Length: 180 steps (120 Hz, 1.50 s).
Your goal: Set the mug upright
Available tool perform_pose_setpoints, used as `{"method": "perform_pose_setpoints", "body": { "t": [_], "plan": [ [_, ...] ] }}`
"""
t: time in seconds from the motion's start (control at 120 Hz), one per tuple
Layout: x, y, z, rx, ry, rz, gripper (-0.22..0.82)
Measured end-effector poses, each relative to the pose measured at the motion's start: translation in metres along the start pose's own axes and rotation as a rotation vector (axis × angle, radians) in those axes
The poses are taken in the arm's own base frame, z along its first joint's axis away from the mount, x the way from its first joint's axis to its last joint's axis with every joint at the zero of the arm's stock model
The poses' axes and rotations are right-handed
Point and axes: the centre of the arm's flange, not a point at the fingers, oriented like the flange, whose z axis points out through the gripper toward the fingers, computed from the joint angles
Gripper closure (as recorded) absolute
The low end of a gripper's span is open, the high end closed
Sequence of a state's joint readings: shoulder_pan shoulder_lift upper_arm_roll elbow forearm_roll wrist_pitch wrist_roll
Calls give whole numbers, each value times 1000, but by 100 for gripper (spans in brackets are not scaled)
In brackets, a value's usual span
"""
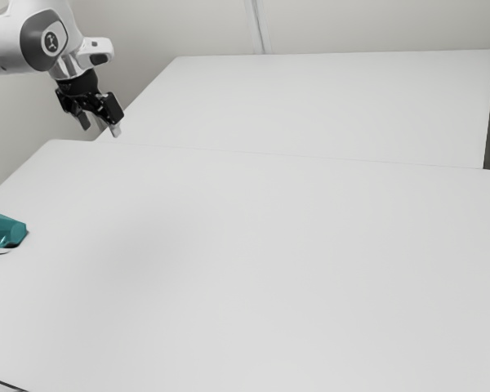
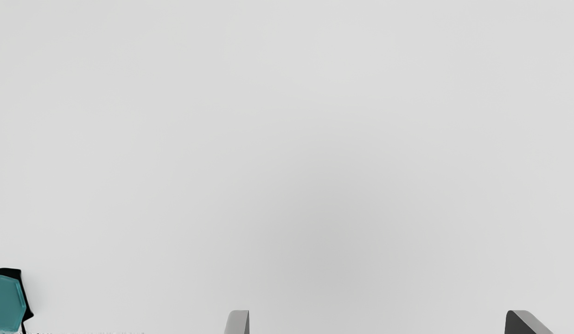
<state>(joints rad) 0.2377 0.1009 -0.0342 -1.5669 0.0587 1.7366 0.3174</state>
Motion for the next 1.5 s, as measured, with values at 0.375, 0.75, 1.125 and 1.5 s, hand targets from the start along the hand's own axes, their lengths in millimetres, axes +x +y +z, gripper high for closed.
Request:
{"method": "perform_pose_setpoints", "body": {
  "t": [0.375, 0.75, 1.125, 1.5],
  "plan": [
    [-47, -135, 0, 15, 11, -210, 0],
    [-108, -297, 60, -74, 35, -322, 0],
    [-171, -384, 109, -136, 90, -251, 0],
    [-227, -443, 186, -199, 155, -205, 0]
  ]
}}
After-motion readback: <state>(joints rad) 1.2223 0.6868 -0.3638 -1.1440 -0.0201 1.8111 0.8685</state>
